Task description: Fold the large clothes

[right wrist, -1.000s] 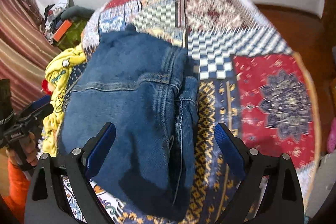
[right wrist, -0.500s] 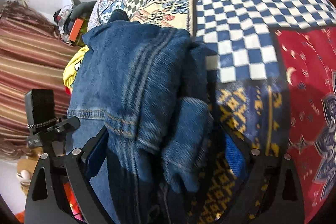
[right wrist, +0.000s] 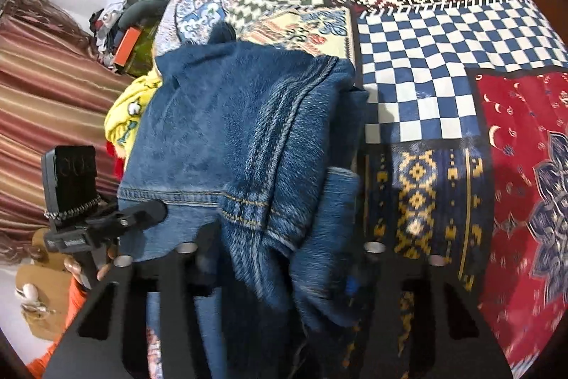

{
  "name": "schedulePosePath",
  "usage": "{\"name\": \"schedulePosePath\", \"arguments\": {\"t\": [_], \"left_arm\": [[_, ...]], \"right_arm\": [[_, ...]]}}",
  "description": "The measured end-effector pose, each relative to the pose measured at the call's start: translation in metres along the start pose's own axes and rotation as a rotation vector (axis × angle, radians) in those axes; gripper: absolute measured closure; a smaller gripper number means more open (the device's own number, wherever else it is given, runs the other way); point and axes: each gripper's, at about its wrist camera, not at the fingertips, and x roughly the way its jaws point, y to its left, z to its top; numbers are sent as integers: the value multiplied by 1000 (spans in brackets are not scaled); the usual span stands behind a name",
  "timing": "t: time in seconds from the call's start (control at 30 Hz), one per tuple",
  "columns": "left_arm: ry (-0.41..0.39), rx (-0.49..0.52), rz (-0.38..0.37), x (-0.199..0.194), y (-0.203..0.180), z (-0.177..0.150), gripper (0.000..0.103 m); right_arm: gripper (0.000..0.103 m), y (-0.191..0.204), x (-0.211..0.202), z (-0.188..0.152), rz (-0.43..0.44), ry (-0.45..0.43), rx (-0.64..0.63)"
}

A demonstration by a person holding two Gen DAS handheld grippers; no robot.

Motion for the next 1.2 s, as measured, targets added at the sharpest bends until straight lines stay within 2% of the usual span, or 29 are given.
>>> {"name": "schedulePosePath", "arguments": {"t": [0.07,0.2,0.3,0.5,0.67,0.8,0.9,1.1,1.2], "left_arm": [[-22,30,-5,-14,-11,-4,52],[-101,98,22,-57,-29,-8,54],[-176,108,15,-99,-29,-5,54],[-327,148,58,-197,-7,1,54],[-388,144,116,-239,30,16,54],[-384,100,163,-244,71,24,53],[-349,29,187,-230,115,35,53],[-192,-179,193,-154,221,42,51],[-213,-216,180,-138,248,33,40]], "right_arm": [[71,12,-4,1,-1,-13,-10],[73,56,-18,-1,-35,-64,-72],[73,91,-27,4,-13,-120,-110],[73,173,-31,21,27,-216,-221],[73,220,-6,38,58,-259,-271],[73,235,37,55,60,-243,-264],[73,234,78,66,43,-207,-235],[73,204,179,88,-62,-70,-181],[72,185,209,88,-96,-36,-186]]}}
